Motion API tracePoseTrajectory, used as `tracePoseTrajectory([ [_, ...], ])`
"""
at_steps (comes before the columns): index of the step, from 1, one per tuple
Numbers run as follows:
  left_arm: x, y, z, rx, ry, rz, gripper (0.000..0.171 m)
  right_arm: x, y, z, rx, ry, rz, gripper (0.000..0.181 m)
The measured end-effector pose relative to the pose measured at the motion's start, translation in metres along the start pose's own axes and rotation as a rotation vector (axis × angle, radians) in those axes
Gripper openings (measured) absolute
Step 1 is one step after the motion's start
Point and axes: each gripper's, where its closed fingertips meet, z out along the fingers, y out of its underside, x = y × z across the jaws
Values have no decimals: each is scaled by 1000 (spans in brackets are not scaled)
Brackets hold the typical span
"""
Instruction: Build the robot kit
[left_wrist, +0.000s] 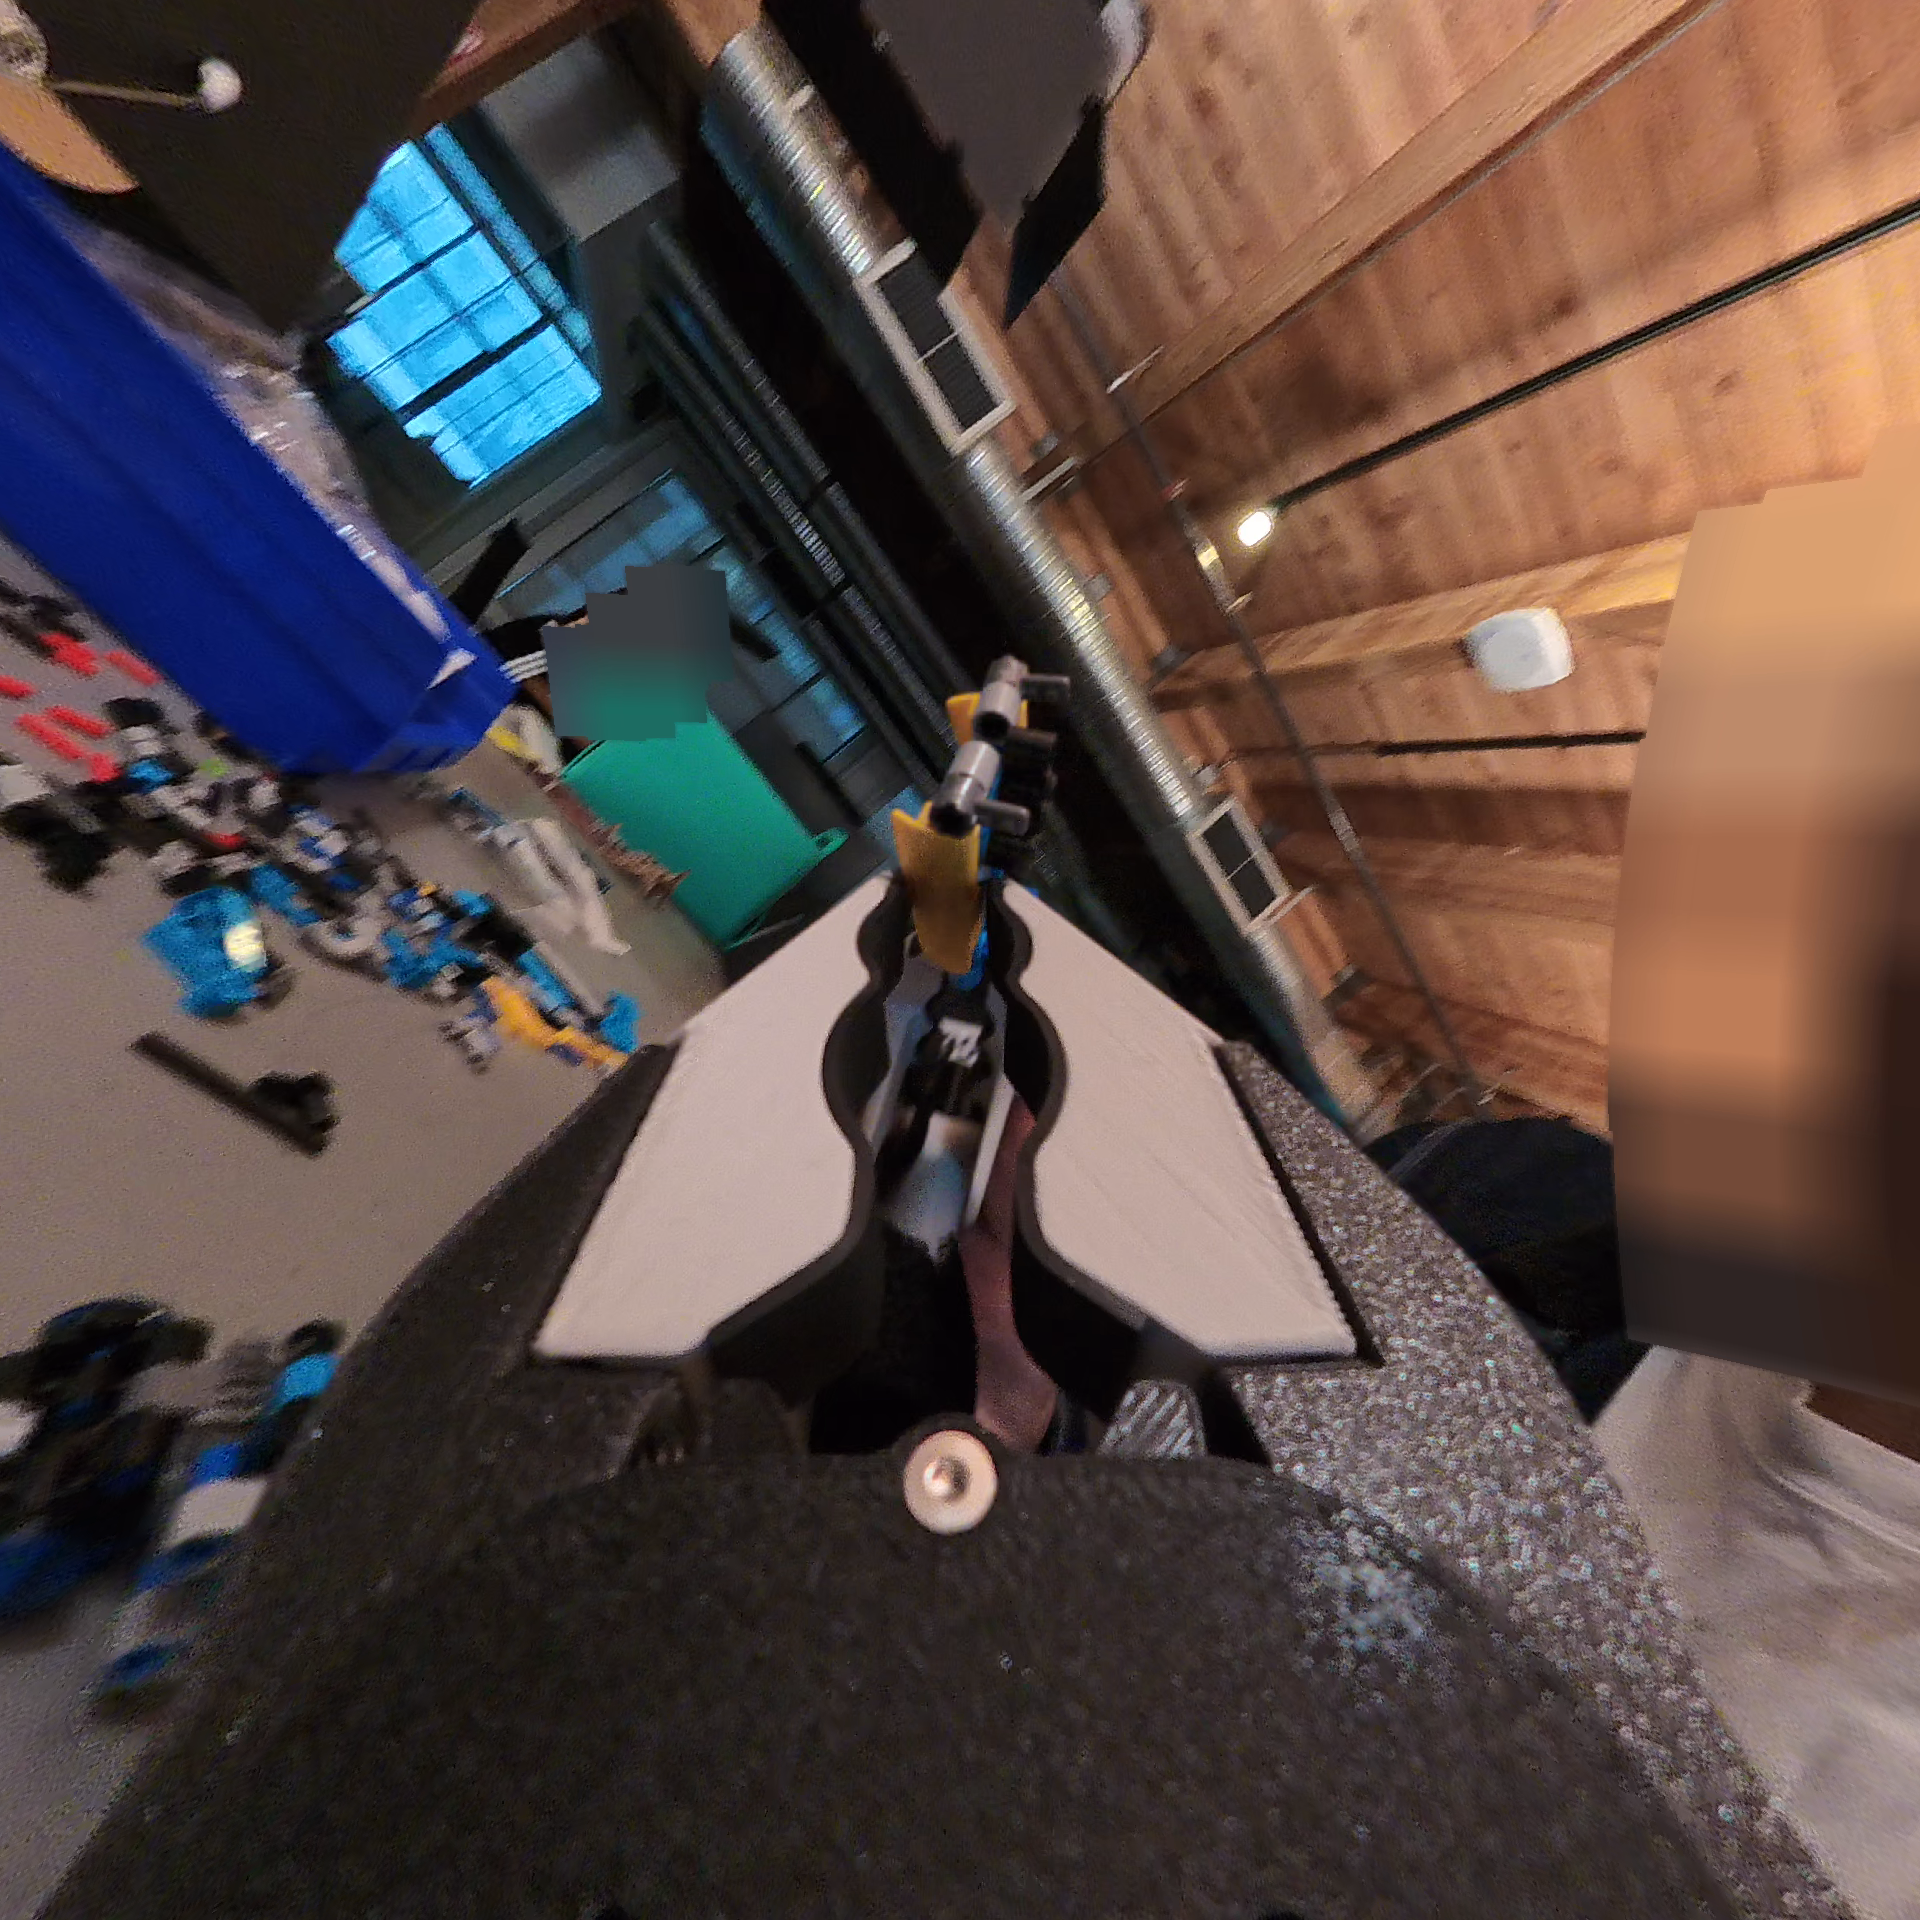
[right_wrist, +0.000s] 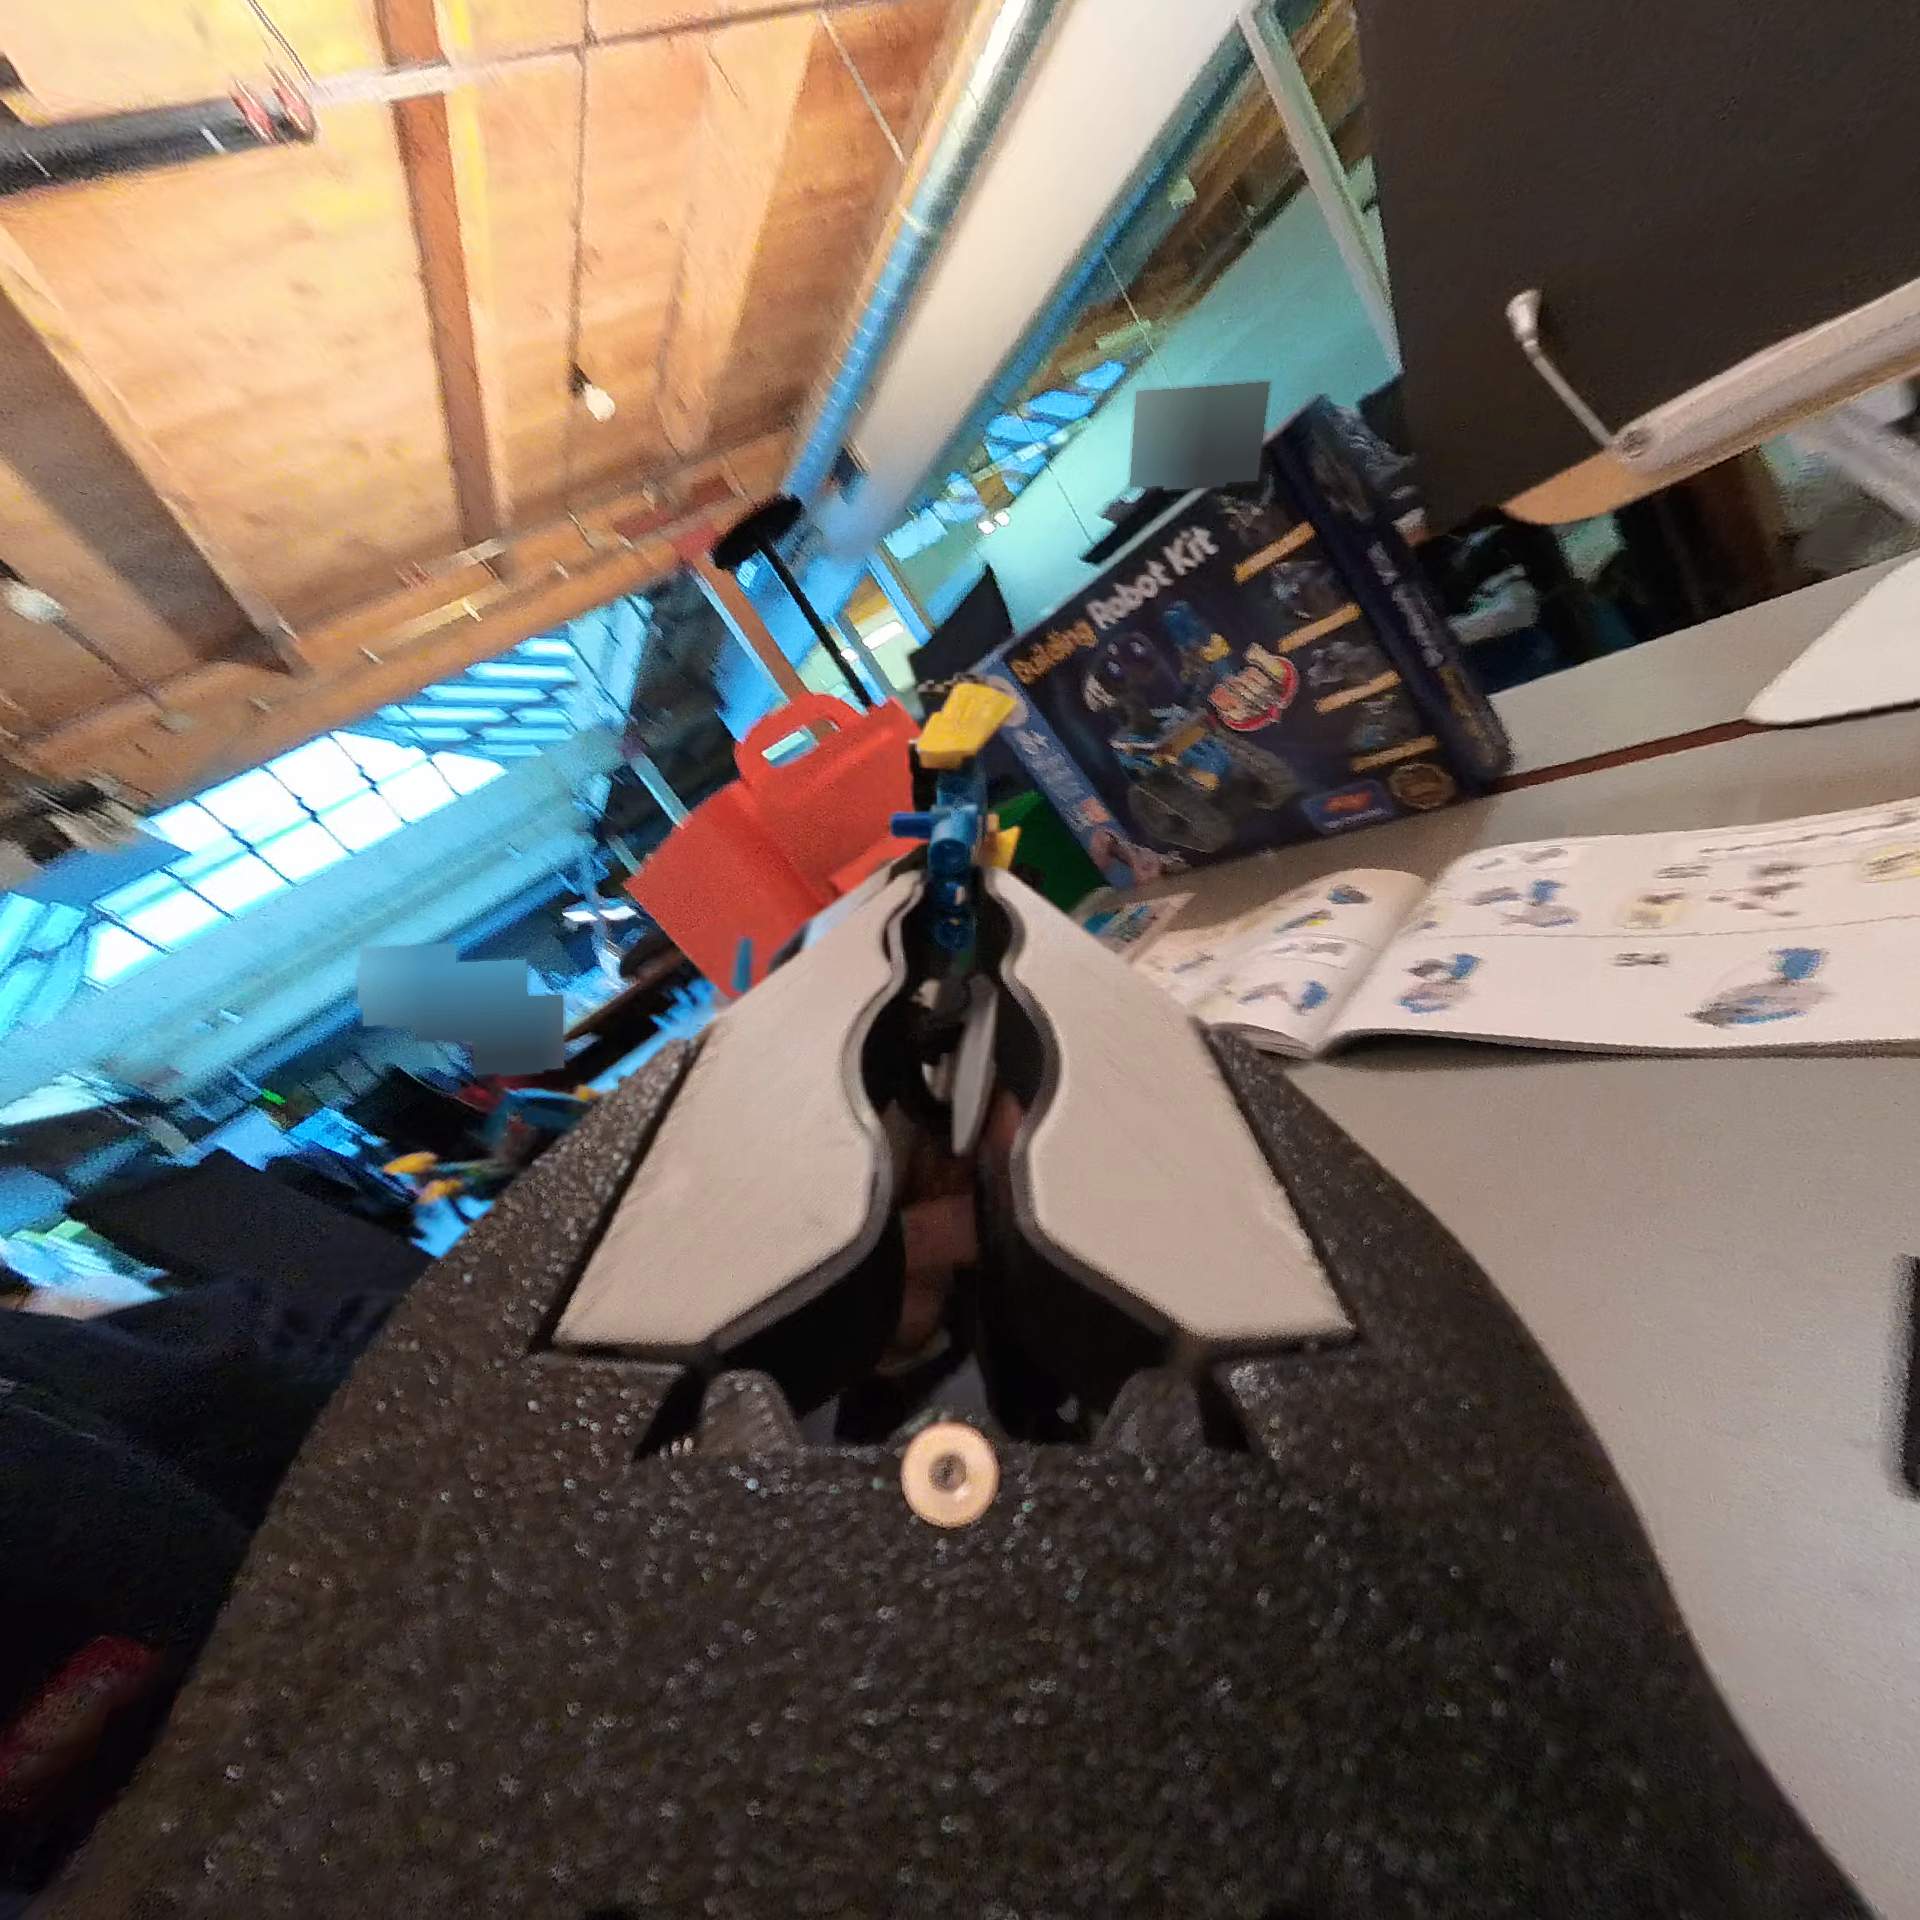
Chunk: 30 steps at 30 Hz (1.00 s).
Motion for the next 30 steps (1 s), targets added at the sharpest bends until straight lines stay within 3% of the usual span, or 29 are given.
tracePoseTrajectory([
  [2, -13, -5, -8, -62, -97, 56, 42, 19, -2, -9, -95, 85, -99, 7],
  [3, -21, -11, -15, -79, -161, 104, 47, 33, -3, -16, -157, 141, -172, 7],
  [5, -41, -16, -29, -140, -325, 242, 46, 65, 20, -32, -422, 254, -326, 7],
  [7, -55, -1, -38, -312, -430, 378, 46, 83, 45, -52, -622, 307, -389, 7],
  [10, -81, 45, -52, -651, -559, 591, 42, 81, 65, -64, -723, 303, -373, 7],
  [12, -93, 61, -58, -756, -628, 691, 35, 78, 67, -63, -723, 300, -411, 7],
  [16, -103, 69, -61, -816, -682, 746, 35, 80, 79, -61, -748, 294, -455, 7],
  [19, -105, 66, -64, -804, -702, 733, 14, 79, 82, -56, -744, 284, -427, 7],
  [24, -105, 61, -69, -787, -722, 672, 14, 83, 88, -56, -777, 312, -436, 7],
  [30, -100, 60, -83, -846, -733, 746, 38, 76, 94, -54, -788, 272, -452, 8],
])
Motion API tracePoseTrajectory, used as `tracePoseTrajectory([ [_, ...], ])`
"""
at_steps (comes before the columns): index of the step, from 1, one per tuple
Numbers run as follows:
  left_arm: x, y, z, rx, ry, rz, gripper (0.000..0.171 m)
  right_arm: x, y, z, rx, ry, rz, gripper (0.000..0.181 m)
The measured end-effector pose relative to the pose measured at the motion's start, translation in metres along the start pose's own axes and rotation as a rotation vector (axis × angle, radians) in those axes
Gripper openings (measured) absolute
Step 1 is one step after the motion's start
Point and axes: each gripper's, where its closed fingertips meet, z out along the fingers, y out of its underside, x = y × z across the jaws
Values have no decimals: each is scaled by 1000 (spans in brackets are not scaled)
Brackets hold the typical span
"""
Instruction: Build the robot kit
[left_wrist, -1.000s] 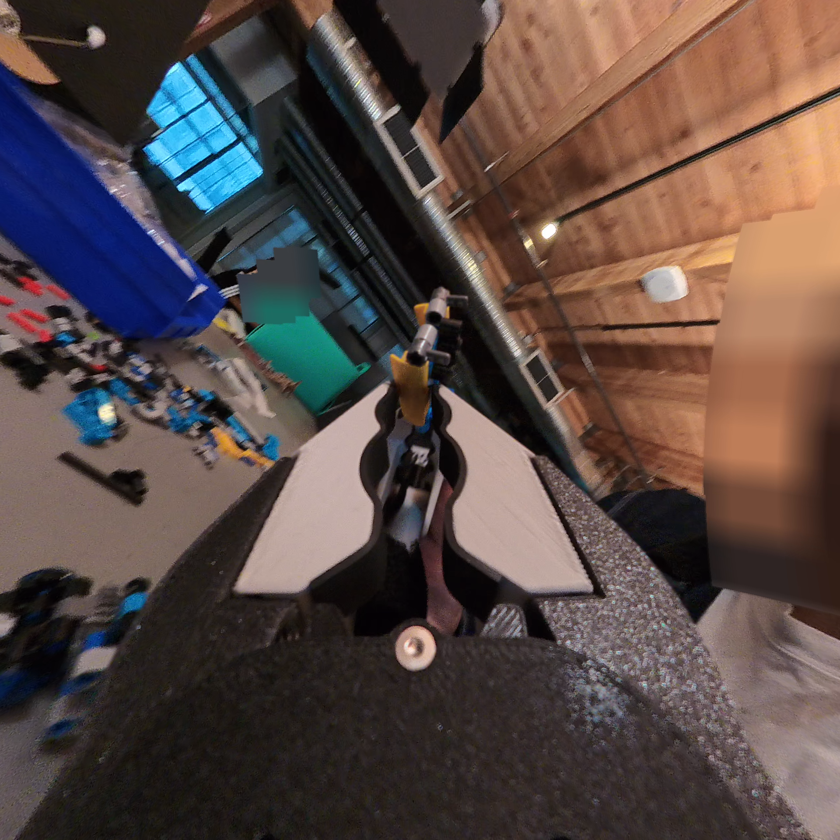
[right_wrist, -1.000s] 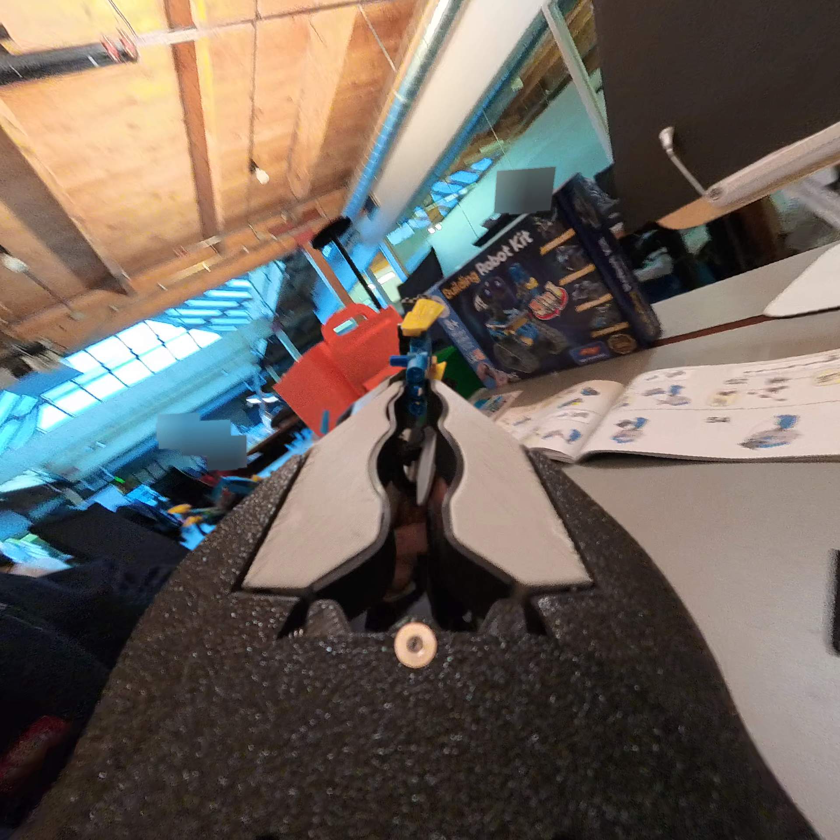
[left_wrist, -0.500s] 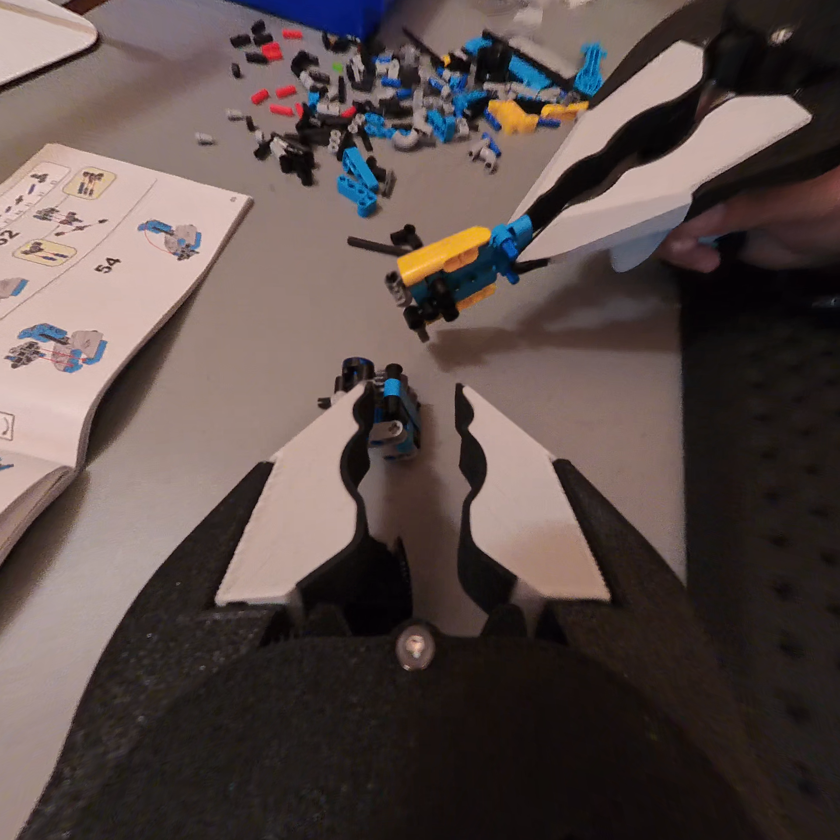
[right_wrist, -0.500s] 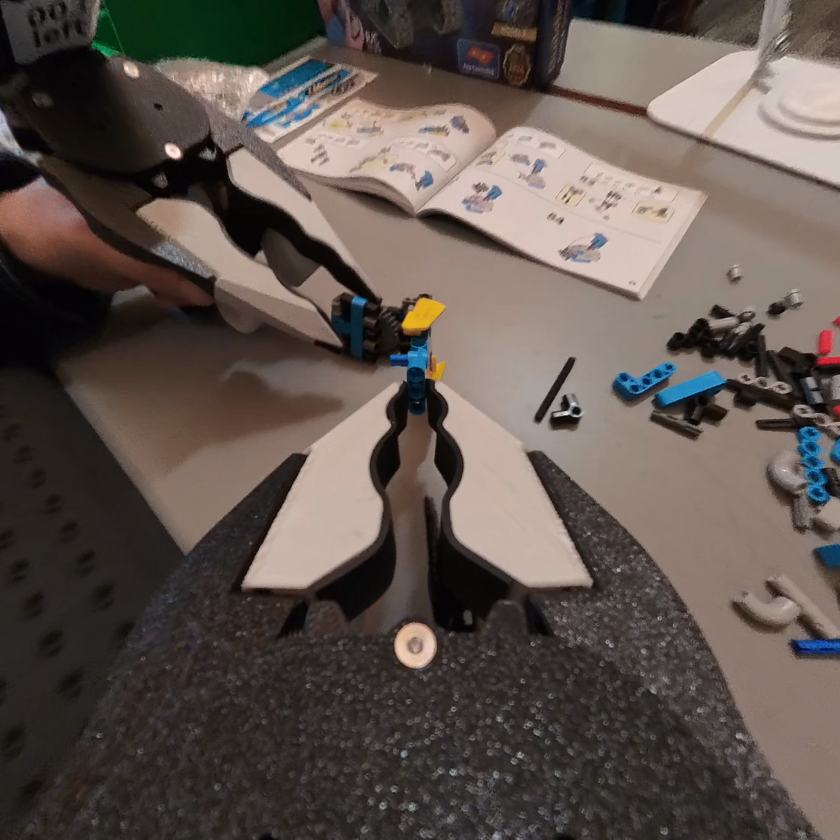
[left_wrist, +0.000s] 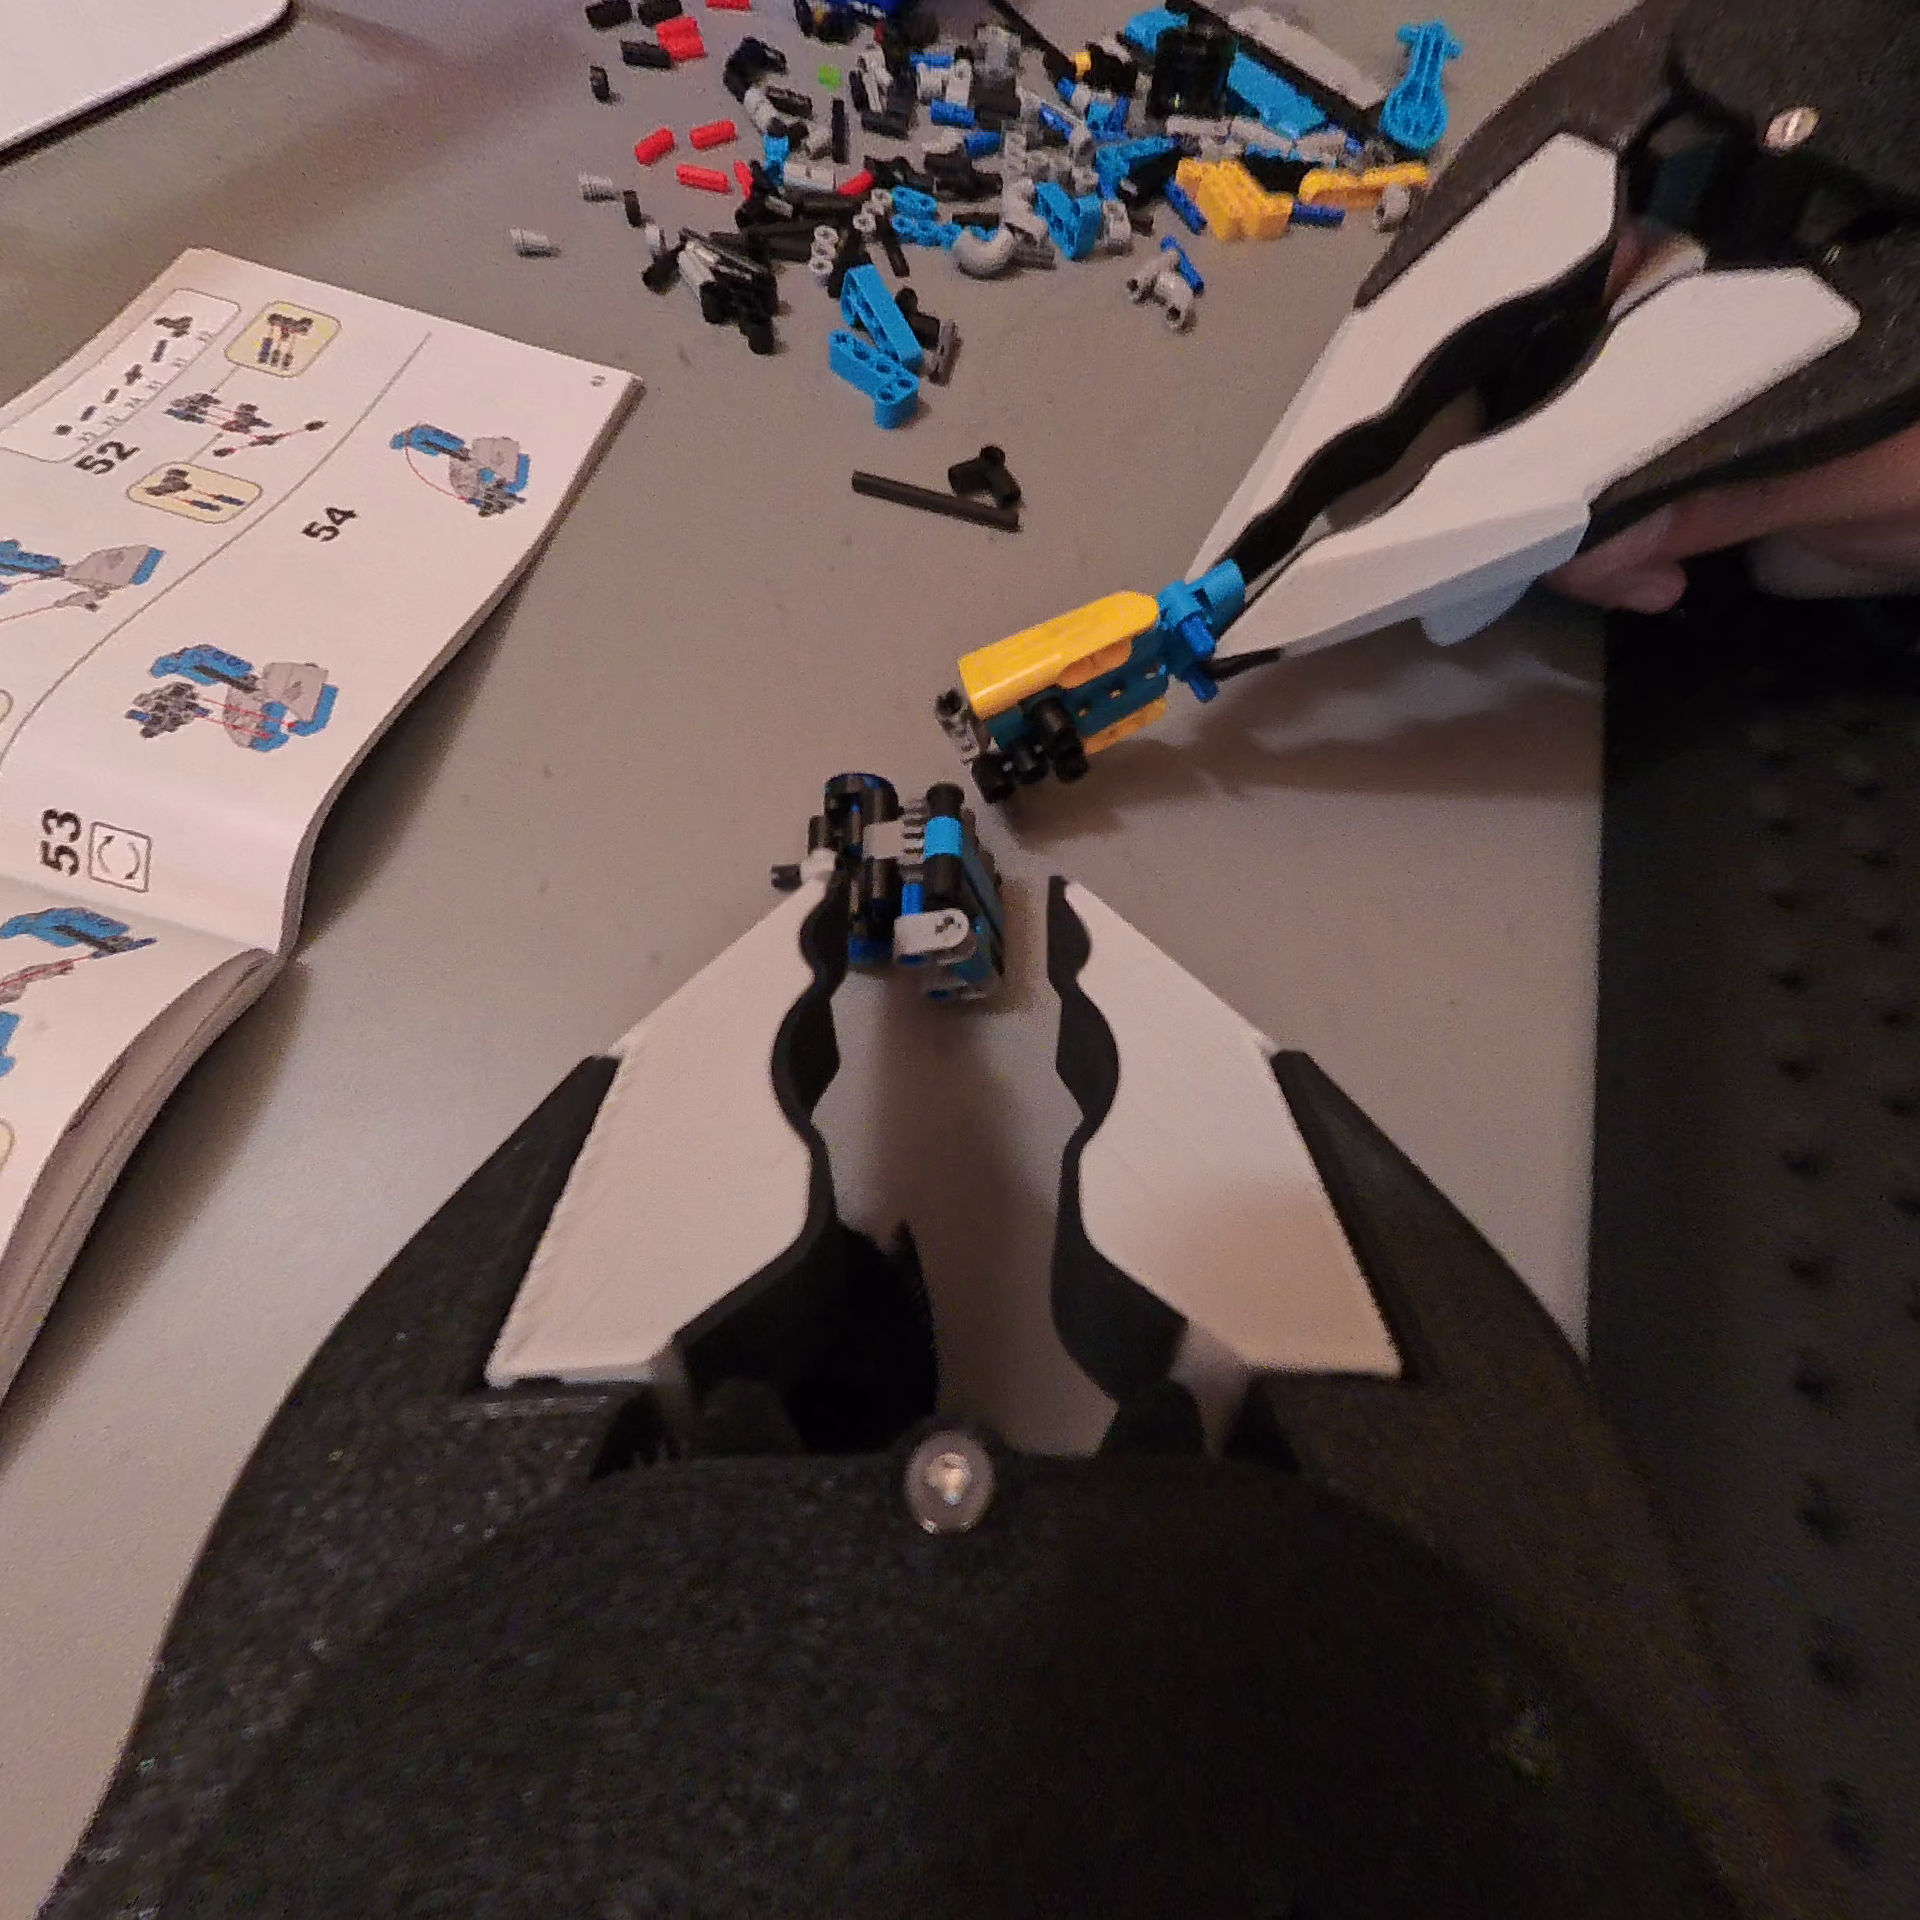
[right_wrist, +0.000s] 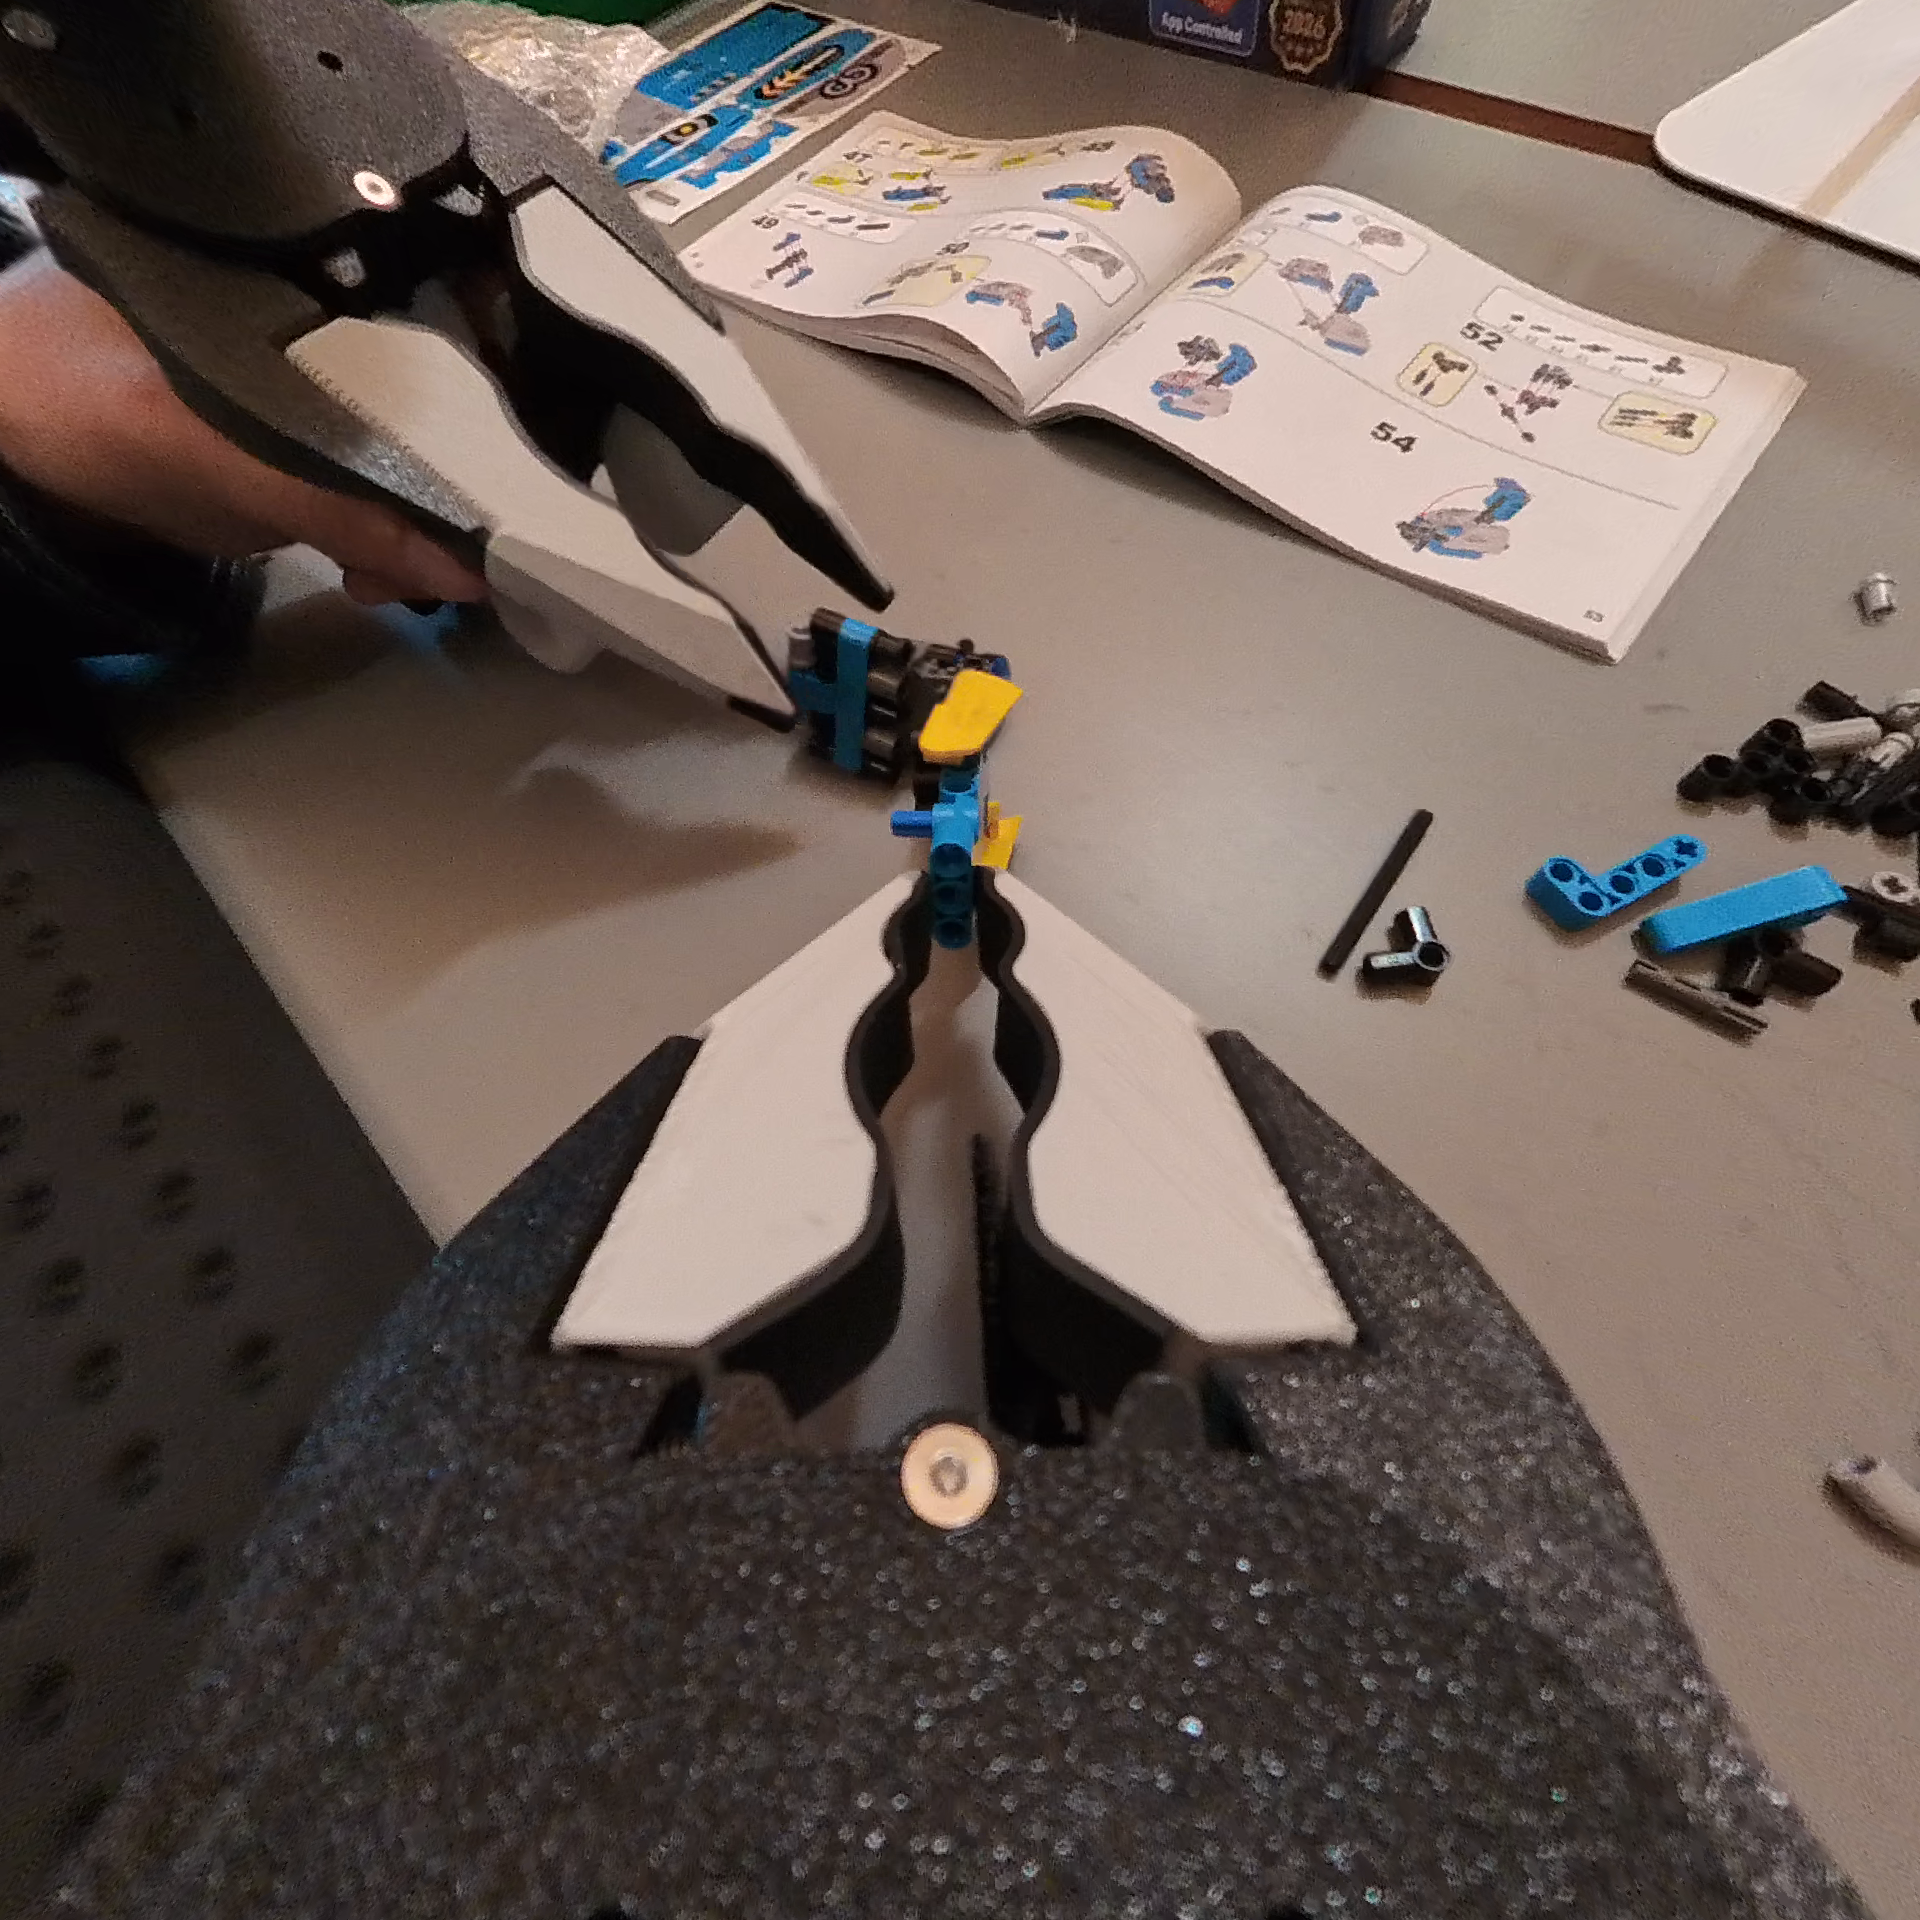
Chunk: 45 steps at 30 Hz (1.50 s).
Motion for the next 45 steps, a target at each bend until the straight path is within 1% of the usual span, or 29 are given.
tracePoseTrajectory([
  [1, -1, 4, 0, -19, -16, 23, 39, -3, -1, 1, 1, -13, -5, 8],
  [3, 0, 8, 3, -42, -28, 48, 39, -1, -2, 3, 3, 8, -4, 8],
  [5, 1, 6, 7, -33, -35, 33, 37, -4, -1, 6, -8, 3, -1, 8],
  [7, -2, 5, 8, -29, -53, 12, 29, -4, -2, 7, -4, 4, 2, 9],
  [9, -3, 5, 9, -25, -63, -15, 29, -6, -2, 9, -8, -13, 17, 10],
  [11, -3, 4, 10, -25, -78, -9, 28, -8, 3, 13, -36, -45, 35, 13],
  [12, -3, 4, 10, -26, -83, 3, 28, -7, 7, 15, -55, -49, 51, 16],
  [13, -2, 4, 11, -28, -89, 17, 28, -6, 11, 18, -79, -62, 70, 25],
  [15, -1, 5, 12, -32, -98, 47, 28, -9, 16, 22, -111, -114, 121, 33],
  [17, 0, 5, 12, -34, -105, 69, 28, -10, 14, 23, -101, -143, 147, 37],
  [19, 1, 5, 12, -33, -105, 76, 28, -6, 8, 23, -66, -122, 145, 41],
  [22, 1, 4, 13, -33, -101, 75, 28, -8, 3, 27, -44, -122, 110, 43],
  [25, 1, 4, 13, -32, -101, 80, 28, -18, -2, 33, -36, -138, 39, 54],
  [28, 2, 4, 13, -34, -107, 96, 28, -16, -4, 38, -39, -83, -36, 69],
  [29, 2, 4, 13, -35, -112, 103, 28, -14, -1, 40, -57, -64, -56, 70],
  [31, 1, 4, 14, -38, -129, 120, 29, -14, 1, 43, -83, -50, -78, 65],
  [33, 1, 4, 16, -45, -154, 135, 31, -12, 2, 43, -91, -36, -85, 49],
  [34, 0, 4, 17, -48, -167, 147, 34, -12, 3, 44, -94, -44, -78, 46],
  [35, -1, 4, 18, -52, -188, 162, 37, -12, 3, 45, -97, -45, -67, 46],
  [36, -2, 4, 18, -56, -209, 184, 33, -11, 3, 45, -97, -38, -65, 43],
  [39, -4, 2, 19, -56, -246, 233, 30, -8, 2, 46, -100, -15, -71, 41],
  [43, -7, -1, 22, -57, -350, 365, 27, 4, 1, 48, -115, 53, -46, 26],
  [45, -9, -4, 23, -55, -417, 465, 27, 7, 0, 48, -117, 59, -11, 25],
])
